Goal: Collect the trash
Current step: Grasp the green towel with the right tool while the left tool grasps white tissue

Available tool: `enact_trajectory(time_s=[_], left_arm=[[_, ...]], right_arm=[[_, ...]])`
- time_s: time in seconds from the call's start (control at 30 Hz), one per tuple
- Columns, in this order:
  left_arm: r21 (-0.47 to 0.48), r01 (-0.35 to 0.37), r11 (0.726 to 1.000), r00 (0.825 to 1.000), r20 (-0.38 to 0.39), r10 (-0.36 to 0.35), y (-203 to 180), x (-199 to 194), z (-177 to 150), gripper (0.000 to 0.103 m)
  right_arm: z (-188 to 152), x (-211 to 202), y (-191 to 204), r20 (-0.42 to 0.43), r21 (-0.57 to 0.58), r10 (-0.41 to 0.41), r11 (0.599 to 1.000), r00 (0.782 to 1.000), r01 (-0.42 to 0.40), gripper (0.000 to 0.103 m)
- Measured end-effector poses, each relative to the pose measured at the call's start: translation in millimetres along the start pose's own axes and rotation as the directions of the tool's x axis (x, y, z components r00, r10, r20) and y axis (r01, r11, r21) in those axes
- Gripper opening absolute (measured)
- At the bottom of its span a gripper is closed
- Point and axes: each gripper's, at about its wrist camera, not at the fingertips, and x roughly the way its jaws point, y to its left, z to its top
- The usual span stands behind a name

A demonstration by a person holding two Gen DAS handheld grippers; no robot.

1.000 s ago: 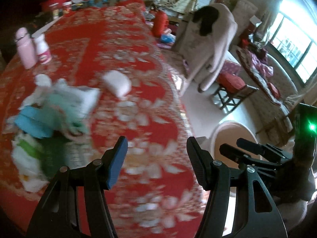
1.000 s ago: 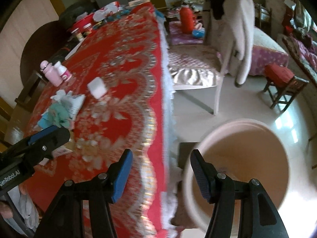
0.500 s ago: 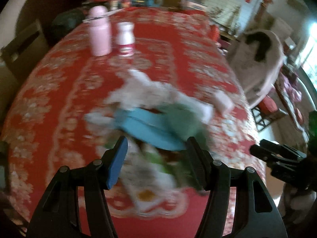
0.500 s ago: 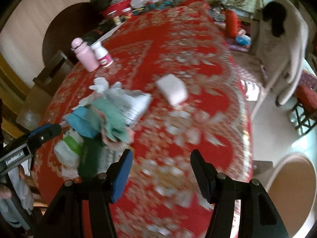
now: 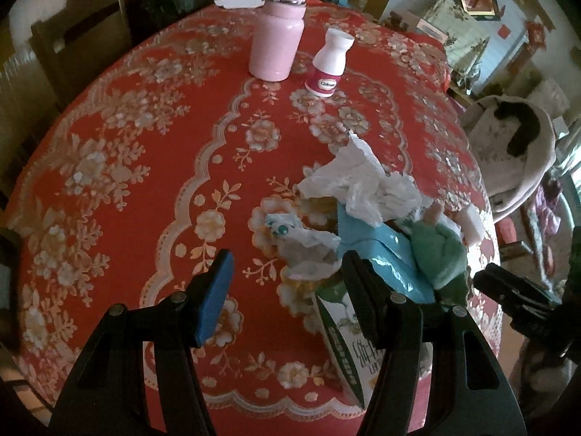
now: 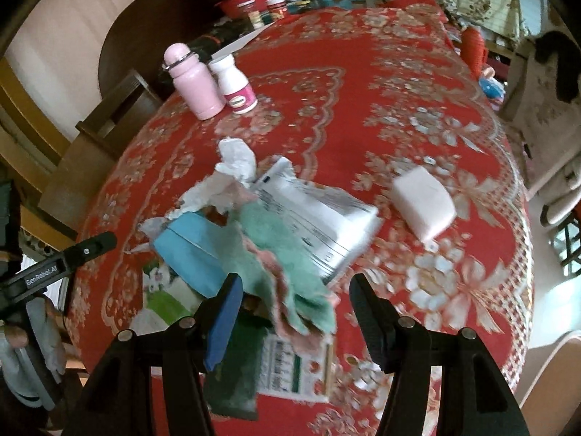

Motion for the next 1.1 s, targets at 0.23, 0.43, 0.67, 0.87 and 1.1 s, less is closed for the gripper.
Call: enact_trajectory(time_s=[0.23, 0.43, 0.67, 0.87, 1.1], left_arm=[[-0.04, 0.049, 0.998, 0.998, -0.047, -0.051, 6, 25, 9, 0.061], [-0.08, 0.088, 0.993, 0.994, -0.059, -0.092, 14, 43, 17, 0.06], [-0.09, 0.155, 0.984, 0.983, -0.089, -0.163, 16, 55, 19, 0.044], [-0.116, 0.172, 0.978, 0.978, -0.098, -0.184, 24, 59, 20, 0.013], [-0.095, 0.179, 0.979, 0.982, -0.038, -0.183, 29, 29, 23, 0.009]], right_arm=[[8, 19, 9, -0.025, 0.004, 0.011, 1.0, 1.0, -0.011, 0.059], [9, 29, 10, -0.038, 0.022, 0.012, 1.0, 0.999, -0.012, 0.059], [14, 37, 11, -0.048, 0.055, 0.044, 0.998, 0.998, -0.041, 0.059], [14, 42, 13, -0.046, 0.074, 0.085, 0.994, 0.995, -0.082, 0.044], [15, 19, 20, 0.002, 0.048, 0.126, 0.991, 0.992, -0.125, 0.036]])
